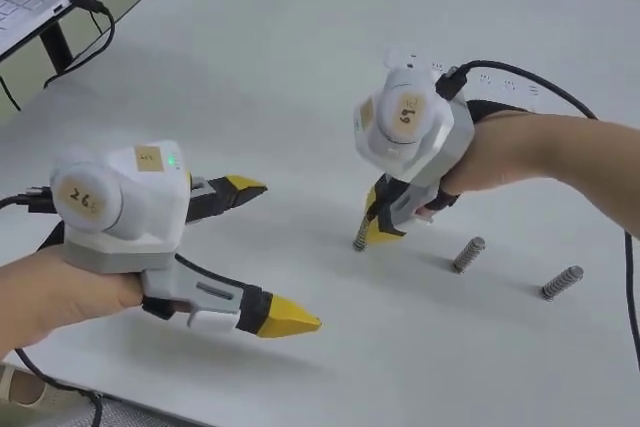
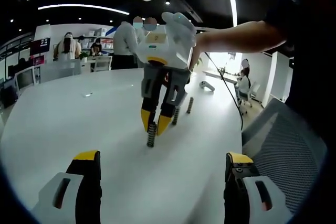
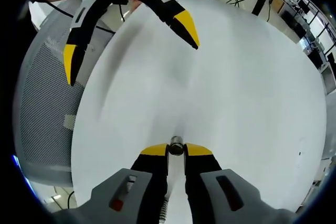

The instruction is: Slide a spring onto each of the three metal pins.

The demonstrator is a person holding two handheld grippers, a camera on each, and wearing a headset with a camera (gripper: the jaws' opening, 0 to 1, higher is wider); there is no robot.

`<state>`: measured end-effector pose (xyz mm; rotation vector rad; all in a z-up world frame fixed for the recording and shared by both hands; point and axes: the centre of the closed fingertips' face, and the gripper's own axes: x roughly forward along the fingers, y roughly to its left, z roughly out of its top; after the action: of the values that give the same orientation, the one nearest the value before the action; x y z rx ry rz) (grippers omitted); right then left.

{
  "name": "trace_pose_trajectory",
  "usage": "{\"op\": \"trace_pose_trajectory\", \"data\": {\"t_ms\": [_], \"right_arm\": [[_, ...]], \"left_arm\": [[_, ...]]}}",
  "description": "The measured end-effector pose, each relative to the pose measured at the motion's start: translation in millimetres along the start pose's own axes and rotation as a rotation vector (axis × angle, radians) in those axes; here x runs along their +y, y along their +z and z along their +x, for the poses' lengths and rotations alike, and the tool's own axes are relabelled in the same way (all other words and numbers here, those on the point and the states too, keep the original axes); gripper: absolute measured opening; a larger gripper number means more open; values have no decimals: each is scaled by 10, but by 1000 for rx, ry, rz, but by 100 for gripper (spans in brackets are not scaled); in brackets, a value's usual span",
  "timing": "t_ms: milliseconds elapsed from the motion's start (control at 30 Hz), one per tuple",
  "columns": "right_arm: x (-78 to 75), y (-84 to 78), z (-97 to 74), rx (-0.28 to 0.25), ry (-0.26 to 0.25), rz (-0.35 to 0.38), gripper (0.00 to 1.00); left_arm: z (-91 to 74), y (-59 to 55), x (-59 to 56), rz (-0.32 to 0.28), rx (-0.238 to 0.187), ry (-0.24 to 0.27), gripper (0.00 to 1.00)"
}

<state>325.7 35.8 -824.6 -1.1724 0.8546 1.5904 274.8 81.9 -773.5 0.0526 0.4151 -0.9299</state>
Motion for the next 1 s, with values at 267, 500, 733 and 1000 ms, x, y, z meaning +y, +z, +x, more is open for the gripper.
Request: {"op": "trace_pose_trajectory", "data": {"t_ms": [267,500,733,1000], "right_arm": [[-45,49,-24,-33,-12,11,16],[-51,95,-45,-69,-9,36,22],[-58,146,-125,-119,-21,63,26],[-11,168,-227,-191,-49,104,35]], "left_arm": [[-6,1,8,3,2,1,96],[-6,3,6,3,4,-1,96],[2,15,-7,8,5,-2,96],[0,73,-17,13,2,5,97]]}}
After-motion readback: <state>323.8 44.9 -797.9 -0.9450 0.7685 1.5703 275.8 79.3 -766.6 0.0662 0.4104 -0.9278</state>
